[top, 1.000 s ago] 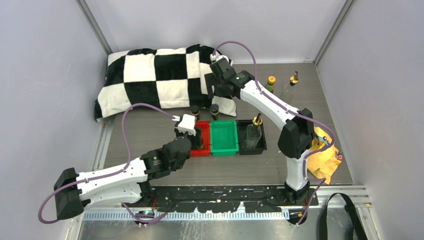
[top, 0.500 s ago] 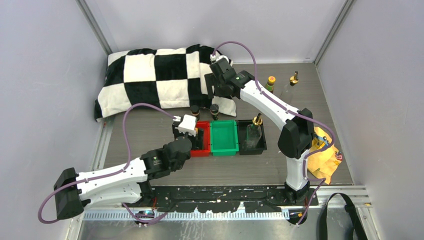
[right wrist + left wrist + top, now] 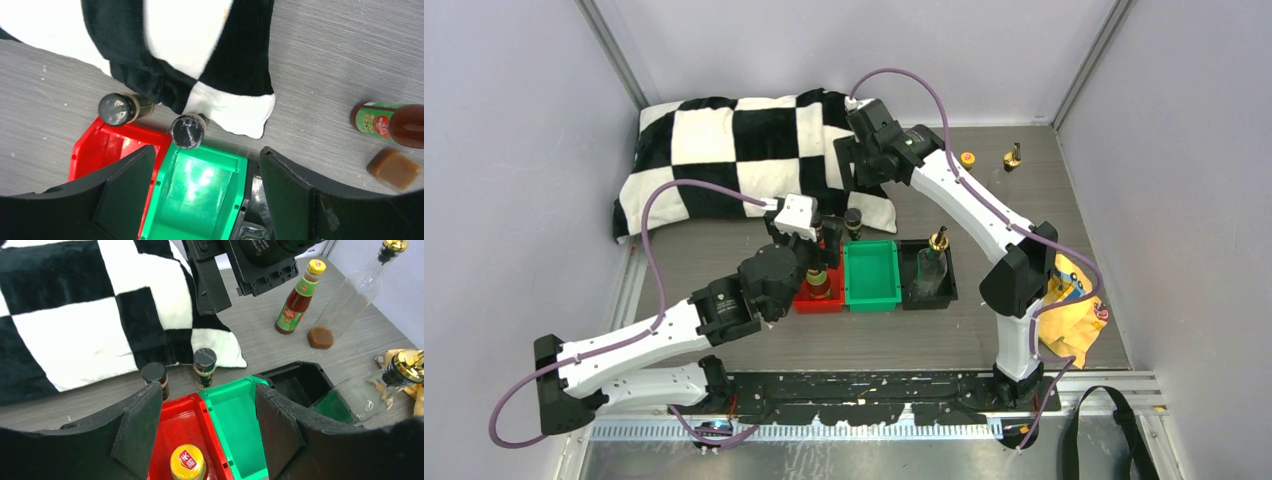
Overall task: Organize the condiment bottles
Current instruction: Pick up the bottle from the center of the board.
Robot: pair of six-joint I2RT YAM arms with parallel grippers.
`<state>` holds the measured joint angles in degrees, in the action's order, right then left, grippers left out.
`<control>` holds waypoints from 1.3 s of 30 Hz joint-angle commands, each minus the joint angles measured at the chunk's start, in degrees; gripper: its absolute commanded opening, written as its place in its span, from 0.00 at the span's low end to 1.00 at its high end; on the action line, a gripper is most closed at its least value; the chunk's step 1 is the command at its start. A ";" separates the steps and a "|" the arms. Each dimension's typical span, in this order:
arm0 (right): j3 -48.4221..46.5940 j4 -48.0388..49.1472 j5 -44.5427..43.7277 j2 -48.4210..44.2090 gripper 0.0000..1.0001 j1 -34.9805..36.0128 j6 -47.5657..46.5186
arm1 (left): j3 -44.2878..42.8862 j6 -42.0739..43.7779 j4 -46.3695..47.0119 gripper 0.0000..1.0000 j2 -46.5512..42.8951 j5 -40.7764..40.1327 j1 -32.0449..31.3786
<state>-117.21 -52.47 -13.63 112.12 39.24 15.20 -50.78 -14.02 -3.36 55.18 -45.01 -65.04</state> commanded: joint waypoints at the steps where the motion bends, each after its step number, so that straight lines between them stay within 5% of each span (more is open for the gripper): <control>1: -5.76 -5.90 3.91 0.34 0.82 -0.11 -0.90 | -3.87 2.73 -1.30 0.69 -0.49 -2.06 -0.30; 39: -2.48 -6.93 1.44 7.66 0.80 3.18 3.22 | -1.12 0.32 -3.24 0.70 -10.34 -4.62 -0.22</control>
<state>-119.83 -61.67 -11.88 119.37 42.76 18.15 -52.14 -13.10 -7.16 46.09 -48.45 -65.14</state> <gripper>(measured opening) 0.803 0.699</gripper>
